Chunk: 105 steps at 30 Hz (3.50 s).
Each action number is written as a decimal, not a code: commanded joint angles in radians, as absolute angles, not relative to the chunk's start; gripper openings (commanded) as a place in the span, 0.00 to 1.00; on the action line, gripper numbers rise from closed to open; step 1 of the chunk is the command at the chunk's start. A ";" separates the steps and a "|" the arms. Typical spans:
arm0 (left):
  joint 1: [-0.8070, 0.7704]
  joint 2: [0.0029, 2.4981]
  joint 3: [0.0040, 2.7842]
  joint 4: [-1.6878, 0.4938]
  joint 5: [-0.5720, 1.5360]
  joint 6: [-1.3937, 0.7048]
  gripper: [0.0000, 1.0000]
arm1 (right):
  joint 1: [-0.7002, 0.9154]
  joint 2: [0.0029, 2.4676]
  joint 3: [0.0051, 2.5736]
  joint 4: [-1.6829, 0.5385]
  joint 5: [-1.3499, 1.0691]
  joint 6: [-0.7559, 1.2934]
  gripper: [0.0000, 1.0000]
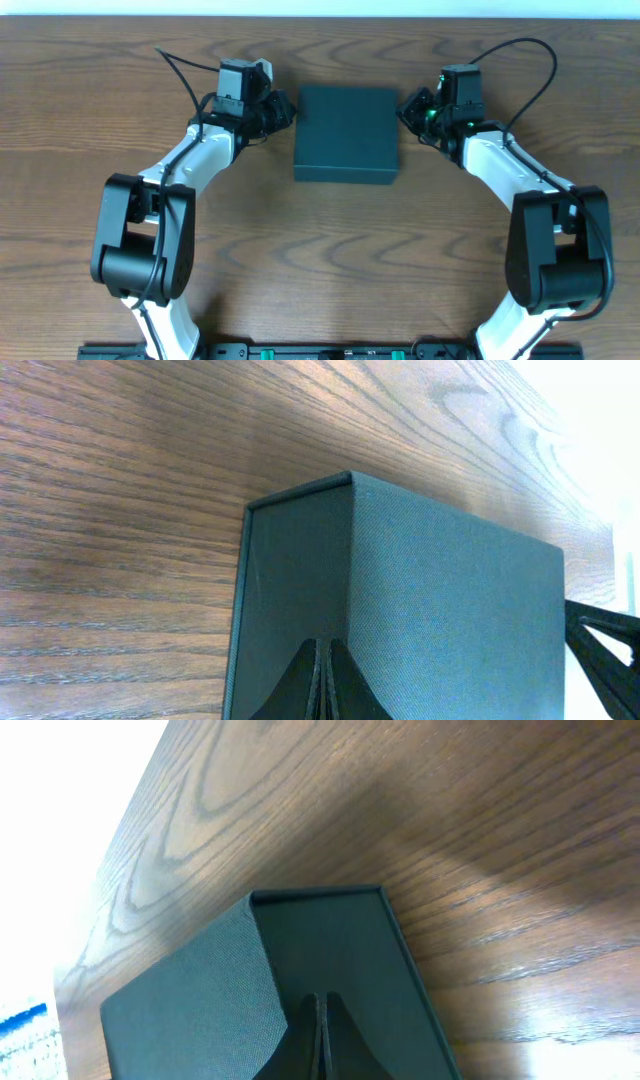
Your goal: Pack container
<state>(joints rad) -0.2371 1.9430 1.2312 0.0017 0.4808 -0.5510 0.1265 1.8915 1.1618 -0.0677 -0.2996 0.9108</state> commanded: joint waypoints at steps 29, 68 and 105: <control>-0.234 1.958 1.267 0.008 0.491 -0.561 0.06 | 0.173 1.897 1.165 -0.042 -0.349 0.987 0.02; -0.055 1.692 2.142 -1.444 -0.009 0.194 0.95 | -0.068 1.528 1.778 -1.221 0.209 0.144 0.99; -0.053 0.664 0.434 -0.139 0.079 0.041 0.95 | -0.009 0.736 0.343 -0.089 -0.236 0.036 0.99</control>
<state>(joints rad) -0.0559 0.6186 0.4751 -0.1677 0.0971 0.0101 -0.0151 0.7013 0.3687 -0.1066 -0.2310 0.0444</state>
